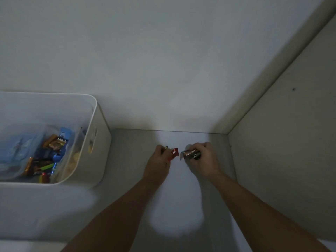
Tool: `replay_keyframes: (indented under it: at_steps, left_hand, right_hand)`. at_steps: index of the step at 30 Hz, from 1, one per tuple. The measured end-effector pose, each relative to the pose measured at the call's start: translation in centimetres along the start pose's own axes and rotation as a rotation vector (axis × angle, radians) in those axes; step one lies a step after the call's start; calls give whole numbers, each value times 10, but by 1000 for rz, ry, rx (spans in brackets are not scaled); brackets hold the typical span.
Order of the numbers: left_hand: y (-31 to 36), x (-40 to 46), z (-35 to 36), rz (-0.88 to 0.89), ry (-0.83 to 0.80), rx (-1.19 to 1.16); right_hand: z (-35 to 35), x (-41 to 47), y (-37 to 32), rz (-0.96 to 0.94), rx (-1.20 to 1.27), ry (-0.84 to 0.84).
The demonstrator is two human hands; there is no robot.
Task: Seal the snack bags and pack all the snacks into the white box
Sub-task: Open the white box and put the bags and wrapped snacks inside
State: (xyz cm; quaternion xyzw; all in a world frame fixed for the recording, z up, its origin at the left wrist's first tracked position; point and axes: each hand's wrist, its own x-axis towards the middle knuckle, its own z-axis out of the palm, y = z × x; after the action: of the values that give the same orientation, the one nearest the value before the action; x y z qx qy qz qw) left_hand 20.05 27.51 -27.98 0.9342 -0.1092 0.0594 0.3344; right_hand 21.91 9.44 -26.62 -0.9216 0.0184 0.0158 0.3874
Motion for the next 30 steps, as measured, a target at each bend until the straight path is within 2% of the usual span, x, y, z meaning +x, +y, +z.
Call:
replay_keyframes:
  at_steps: [3, 6, 12, 20, 26, 30]
  left_hand:
    - [7, -2, -23, -24, 14, -14]
    - [19, 2, -57, -59, 66, 23]
    - [34, 2, -153, 59, 218, 0]
    - [-14, -36, -280, -91, 420, -53]
    - [-66, -57, -331, -247, 359, -100]
    - [-90, -57, -342, -402, 198, -274]
  right_hand:
    - [-17, -1, -23, 4, 23, -41]
    - [-32, -4, -56, -23, 6, -9]
    - [-48, -13, -159, -136, 19, -11]
    - [5, -34, -299, -247, 131, -54]
    - [70, -43, -357, -183, 139, -114]
    - [98, -52, -375, -121, 156, -164]
